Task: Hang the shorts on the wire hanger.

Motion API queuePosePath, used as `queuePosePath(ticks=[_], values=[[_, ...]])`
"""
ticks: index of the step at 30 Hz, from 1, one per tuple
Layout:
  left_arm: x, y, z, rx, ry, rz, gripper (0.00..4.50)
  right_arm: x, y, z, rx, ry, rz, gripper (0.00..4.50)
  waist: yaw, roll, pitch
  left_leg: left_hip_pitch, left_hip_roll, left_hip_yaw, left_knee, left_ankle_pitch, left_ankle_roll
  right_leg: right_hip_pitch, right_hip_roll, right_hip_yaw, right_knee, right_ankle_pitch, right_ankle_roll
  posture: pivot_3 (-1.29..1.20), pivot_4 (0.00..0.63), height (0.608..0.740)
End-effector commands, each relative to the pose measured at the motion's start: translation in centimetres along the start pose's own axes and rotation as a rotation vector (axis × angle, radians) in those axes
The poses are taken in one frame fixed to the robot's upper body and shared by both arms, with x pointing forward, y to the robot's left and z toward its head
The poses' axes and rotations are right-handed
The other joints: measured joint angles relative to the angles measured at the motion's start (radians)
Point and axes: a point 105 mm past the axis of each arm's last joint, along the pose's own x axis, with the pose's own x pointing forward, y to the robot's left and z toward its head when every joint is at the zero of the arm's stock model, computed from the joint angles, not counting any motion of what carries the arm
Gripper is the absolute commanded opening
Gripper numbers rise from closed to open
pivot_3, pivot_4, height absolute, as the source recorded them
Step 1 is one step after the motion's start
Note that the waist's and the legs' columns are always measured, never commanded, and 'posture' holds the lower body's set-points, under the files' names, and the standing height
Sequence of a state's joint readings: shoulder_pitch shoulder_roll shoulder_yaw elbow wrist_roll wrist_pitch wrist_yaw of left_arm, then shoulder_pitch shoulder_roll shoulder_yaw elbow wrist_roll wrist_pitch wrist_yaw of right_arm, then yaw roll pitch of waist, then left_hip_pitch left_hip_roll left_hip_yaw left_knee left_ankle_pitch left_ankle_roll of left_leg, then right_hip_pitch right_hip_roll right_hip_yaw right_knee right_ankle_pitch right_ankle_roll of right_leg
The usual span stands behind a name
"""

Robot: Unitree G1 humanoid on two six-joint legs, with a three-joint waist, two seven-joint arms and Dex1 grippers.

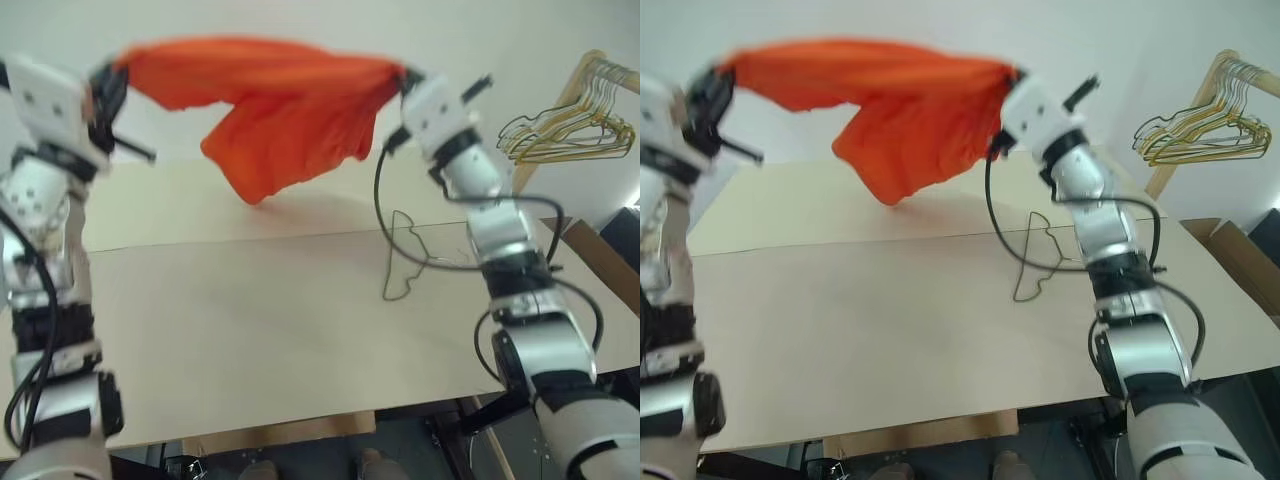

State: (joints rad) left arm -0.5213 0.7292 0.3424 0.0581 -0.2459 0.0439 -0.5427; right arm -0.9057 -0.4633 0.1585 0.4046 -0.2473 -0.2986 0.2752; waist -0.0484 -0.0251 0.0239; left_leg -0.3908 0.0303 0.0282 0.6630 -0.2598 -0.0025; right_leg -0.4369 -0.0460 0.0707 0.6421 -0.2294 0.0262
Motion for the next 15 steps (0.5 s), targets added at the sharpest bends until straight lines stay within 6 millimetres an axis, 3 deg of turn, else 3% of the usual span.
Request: queuePosePath(ticks=[1, 5, 7, 10, 15], values=[[-4.1, -2.4, -1.1, 0.033, 0.092, -0.214, 0.01, -2.5, 4.3, 1.0, -0.026, -0.058, 0.231, 0.00, -0.007, 0.000, 0.000, 0.000, 0.001, 0.001, 0.000, 0.000, 0.000, 0.000, 0.001, 0.000, 0.000, 0.000, 0.000, 0.05, 0.000, 0.740], [-9.4, -6.9, -5.5, 0.001, 0.319, -0.462, 0.01, -6.0, 9.7, -0.7, -0.027, -0.002, 0.470, 0.00, 0.001, 0.000, 0.001, 0.008, 0.001, 0.003, 0.001, 0.001, 0.003, 0.005, 0.002, 0.000, 0.001, 0.001, -0.002, 0.06, 0.000, 0.740], [-11.5, -8.5, -7.5, 0.030, 0.416, -0.552, 0.01, -7.7, 11.8, -1.5, -0.066, 0.013, 0.588, 0.00, 0.006, 0.000, 0.002, 0.021, 0.003, 0.004, 0.001, 0.002, 0.004, 0.016, 0.004, -0.001, 0.001, 0.000, -0.004, 0.07, 0.000, 0.740], [-13.8, -10.1, -9.0, 0.056, 0.502, -0.663, 0.01, -9.3, 13.1, -2.0, -0.081, 0.016, 0.712, 0.00, 0.014, 0.001, 0.003, 0.029, 0.003, 0.005, 0.000, 0.005, 0.008, 0.023, 0.004, -0.001, 0.002, -0.005, 0.001, 0.07, 0.000, 0.740], [-17.3, -11.4, -9.3, 0.030, 0.596, -0.844, 0.01, -12.6, 13.7, -1.4, -0.050, -0.011, 0.958, 0.00, 0.015, 0.000, 0.004, 0.038, 0.004, 0.006, -0.002, 0.004, 0.008, 0.031, 0.004, -0.001, 0.001, -0.008, -0.001, 0.06, 0.000, 0.740]])
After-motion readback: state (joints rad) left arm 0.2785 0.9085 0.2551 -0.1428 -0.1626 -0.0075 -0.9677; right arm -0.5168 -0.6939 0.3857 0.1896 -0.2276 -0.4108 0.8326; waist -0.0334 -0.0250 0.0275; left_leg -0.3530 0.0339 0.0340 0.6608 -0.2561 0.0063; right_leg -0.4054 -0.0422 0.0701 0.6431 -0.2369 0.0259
